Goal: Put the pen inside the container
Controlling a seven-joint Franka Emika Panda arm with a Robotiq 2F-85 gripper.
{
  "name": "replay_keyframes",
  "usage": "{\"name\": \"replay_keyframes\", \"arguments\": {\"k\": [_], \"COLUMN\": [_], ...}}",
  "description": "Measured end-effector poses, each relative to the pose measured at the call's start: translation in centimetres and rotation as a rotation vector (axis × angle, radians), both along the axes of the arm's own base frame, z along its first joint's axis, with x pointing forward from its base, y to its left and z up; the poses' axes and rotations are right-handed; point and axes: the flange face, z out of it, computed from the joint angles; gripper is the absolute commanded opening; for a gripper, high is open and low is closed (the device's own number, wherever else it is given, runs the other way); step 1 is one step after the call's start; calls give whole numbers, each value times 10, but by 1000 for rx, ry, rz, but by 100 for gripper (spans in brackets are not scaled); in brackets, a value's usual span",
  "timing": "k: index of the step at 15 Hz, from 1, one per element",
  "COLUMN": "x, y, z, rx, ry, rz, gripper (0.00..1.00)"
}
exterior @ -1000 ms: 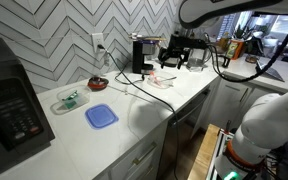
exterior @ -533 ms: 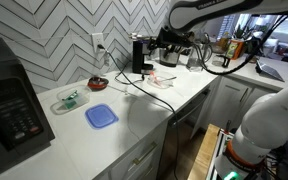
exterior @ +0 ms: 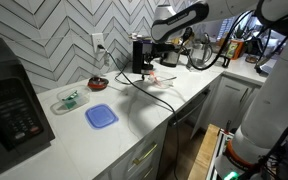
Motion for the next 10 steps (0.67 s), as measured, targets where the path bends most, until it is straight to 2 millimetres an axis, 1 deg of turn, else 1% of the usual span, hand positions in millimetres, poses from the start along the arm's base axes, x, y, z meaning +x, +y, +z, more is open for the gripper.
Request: {"name": "replay_keyframes", "arguments": {"k": [1,2,3,5,7,8,10], "x": [0,0,-1,-1,0,0,0], "y": [-13,-23,-29,-32,-31,-34,-46], "z": [-7,-9,-7,0,1,-1,-16], "rx": [10,43,70,86,78,56,-6], "ry": [43,65,69,64,62,63,65], "rz": [28,55,76,94,99,99,104], "gripper": [100,100,100,100,100,100,100]}}
